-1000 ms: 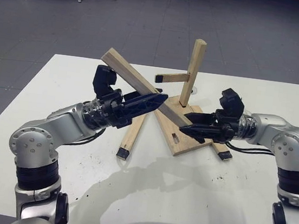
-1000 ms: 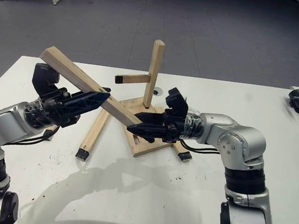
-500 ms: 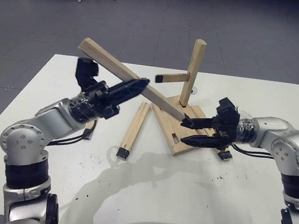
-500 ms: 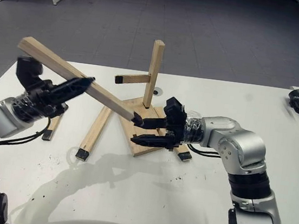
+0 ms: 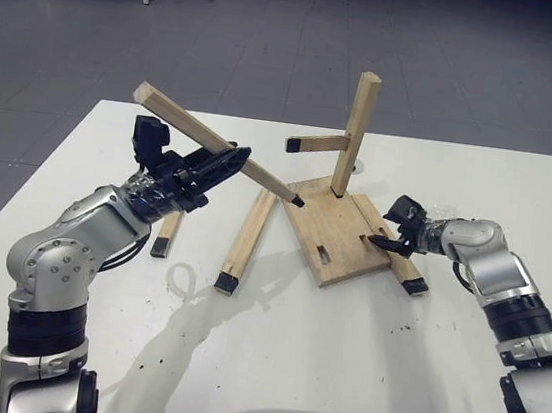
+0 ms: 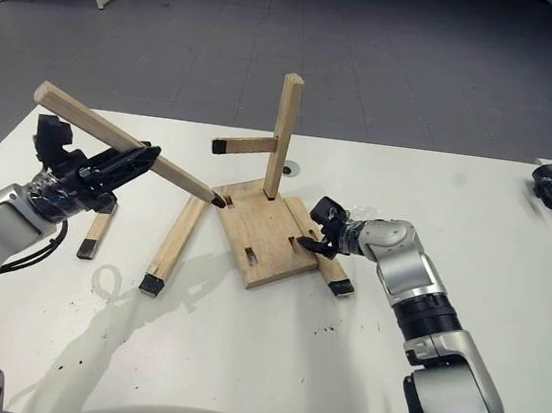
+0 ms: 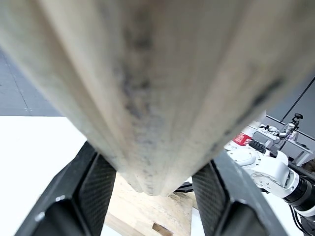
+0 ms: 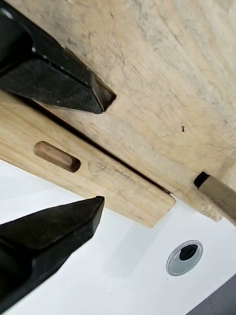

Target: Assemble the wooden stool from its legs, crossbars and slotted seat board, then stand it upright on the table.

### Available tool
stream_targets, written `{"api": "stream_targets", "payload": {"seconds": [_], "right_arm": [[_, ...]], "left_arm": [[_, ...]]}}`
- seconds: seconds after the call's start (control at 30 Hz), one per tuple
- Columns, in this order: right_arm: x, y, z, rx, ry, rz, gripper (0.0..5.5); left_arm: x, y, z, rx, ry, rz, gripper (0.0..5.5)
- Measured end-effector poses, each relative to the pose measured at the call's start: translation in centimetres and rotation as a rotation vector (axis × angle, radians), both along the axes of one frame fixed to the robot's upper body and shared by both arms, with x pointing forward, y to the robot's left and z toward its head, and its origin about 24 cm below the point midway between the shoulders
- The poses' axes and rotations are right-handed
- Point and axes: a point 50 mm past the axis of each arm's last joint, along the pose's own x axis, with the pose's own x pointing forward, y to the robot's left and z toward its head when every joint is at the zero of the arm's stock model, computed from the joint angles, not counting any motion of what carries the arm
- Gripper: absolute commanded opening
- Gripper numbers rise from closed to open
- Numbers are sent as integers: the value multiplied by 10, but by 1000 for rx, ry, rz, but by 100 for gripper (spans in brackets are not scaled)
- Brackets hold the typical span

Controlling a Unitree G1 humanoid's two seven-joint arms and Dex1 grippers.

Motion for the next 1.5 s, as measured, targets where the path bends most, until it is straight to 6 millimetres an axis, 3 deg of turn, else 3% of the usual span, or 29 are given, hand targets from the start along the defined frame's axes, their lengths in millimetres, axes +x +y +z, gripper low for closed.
{"api": "stream_targets", "payload": {"seconds": [0.2, 0.4, 0.7, 0.87, 1.17, 1.33, 1.5], "right_arm": [[3, 6, 2, -96, -23, 93, 309], [-7, 7, 9, -351, -51, 303, 309], [-53, -1, 18, -454, -55, 591, 309], [-69, -4, 21, -462, -36, 656, 309], [-71, -4, 21, -474, -47, 679, 309], [-71, -3, 20, -483, -55, 679, 309], [-74, -2, 18, -483, -67, 667, 309]], "left_arm": [[3, 1, -5, 65, -4, 28, 211], [7, -1, -18, 168, 11, 5, 211], [5, -22, -25, 204, 0, -124, 211], [4, -30, -30, 228, 10, -169, 211], [9, -33, -59, 224, 118, -208, 211], [15, -33, -64, 240, 132, -190, 210], [25, -48, -61, 357, 97, -216, 210]]}}
